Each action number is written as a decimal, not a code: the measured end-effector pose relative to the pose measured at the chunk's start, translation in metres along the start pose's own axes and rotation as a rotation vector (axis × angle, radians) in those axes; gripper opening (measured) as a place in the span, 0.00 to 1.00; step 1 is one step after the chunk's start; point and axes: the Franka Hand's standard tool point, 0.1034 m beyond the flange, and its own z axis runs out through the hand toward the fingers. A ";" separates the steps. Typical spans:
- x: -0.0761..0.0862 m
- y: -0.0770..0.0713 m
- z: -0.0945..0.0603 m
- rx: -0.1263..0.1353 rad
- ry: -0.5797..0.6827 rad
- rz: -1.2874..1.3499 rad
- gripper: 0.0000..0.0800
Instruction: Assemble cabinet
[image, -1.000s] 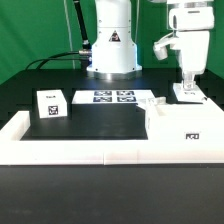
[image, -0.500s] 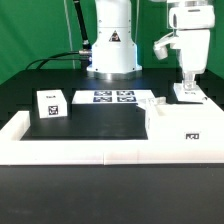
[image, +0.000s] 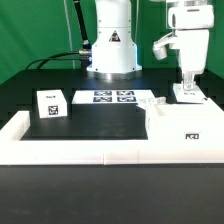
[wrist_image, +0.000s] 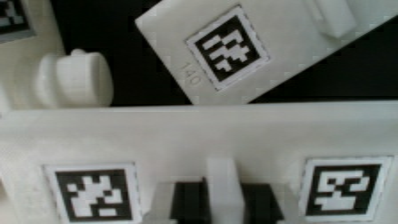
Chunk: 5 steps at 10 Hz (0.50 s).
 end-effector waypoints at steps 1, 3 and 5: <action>0.000 0.002 -0.001 -0.002 0.000 0.002 0.09; 0.000 0.003 -0.001 -0.004 0.001 0.007 0.09; 0.001 0.003 -0.001 -0.003 0.001 0.006 0.09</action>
Offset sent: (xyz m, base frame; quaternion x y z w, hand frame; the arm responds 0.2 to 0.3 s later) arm 0.0073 0.0043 0.0012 -0.0014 -0.0022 -0.0092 1.0000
